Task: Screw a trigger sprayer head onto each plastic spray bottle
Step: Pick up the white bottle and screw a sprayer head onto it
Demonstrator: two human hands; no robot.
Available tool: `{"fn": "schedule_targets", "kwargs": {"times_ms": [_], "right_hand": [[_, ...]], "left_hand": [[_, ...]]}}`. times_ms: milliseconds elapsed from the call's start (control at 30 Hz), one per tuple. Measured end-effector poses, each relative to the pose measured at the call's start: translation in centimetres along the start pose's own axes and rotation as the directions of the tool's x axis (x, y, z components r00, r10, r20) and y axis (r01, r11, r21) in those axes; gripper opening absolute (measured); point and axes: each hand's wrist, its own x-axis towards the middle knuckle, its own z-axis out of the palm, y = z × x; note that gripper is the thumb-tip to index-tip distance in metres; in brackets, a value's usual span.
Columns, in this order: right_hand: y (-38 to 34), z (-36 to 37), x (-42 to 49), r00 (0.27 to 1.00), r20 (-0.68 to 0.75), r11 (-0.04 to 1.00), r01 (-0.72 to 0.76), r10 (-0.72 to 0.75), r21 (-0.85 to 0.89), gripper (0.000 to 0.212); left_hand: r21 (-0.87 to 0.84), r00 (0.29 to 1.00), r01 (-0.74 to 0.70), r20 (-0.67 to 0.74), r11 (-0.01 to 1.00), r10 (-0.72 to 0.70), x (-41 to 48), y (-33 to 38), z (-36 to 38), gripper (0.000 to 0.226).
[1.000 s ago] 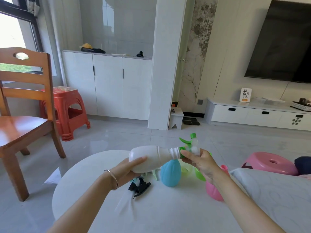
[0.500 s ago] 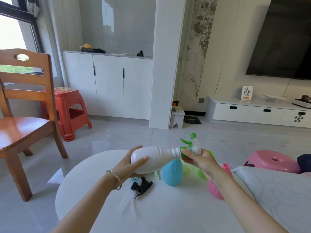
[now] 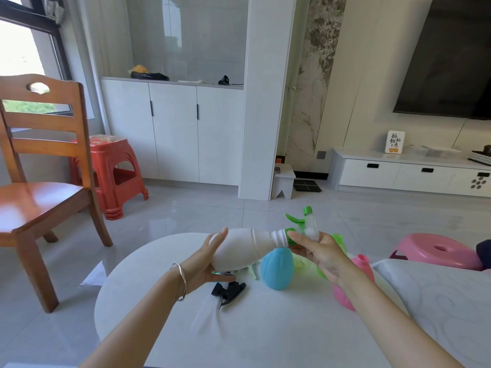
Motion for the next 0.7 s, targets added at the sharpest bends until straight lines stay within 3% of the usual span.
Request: {"fn": "schedule_targets", "kwargs": {"times_ms": [133,200,300,433,533,700], "right_hand": [[0.2,0.5,0.1,0.998,-0.062,1.000,-0.023,0.023,-0.003,0.023],[0.3,0.8,0.0,0.997,-0.069,0.999,-0.043,0.042,-0.005,0.021],[0.1,1.2,0.0,0.999,-0.022,0.999,-0.031,0.031,-0.021,0.026],[-0.3,2.2,-0.1,0.994,0.109,0.987,0.013,-0.030,0.160,0.012],[0.0,3.4,0.1,0.997,0.020,0.986,0.068,-0.072,0.153,0.009],[0.4,4.5,0.3,0.989,-0.136,0.982,0.083,-0.060,0.172,0.006]], "left_hand": [[0.232,0.971,-0.193,-0.093,0.953,0.219,0.2,-0.6,-0.2,0.068],[0.268,0.967,-0.214,-0.082,0.939,0.243,0.1,-0.7,-0.6,0.072],[0.138,0.986,-0.139,-0.077,0.981,0.150,0.0,-0.9,-1.0,0.079],[0.030,0.996,-0.050,-0.067,0.998,0.052,0.0,-1.0,-1.0,0.074],[0.018,0.997,-0.044,-0.070,0.999,0.045,-0.2,-1.3,-0.6,0.072],[0.059,0.974,-0.168,-0.145,0.984,0.175,-0.3,-1.0,-0.2,0.076]]}}
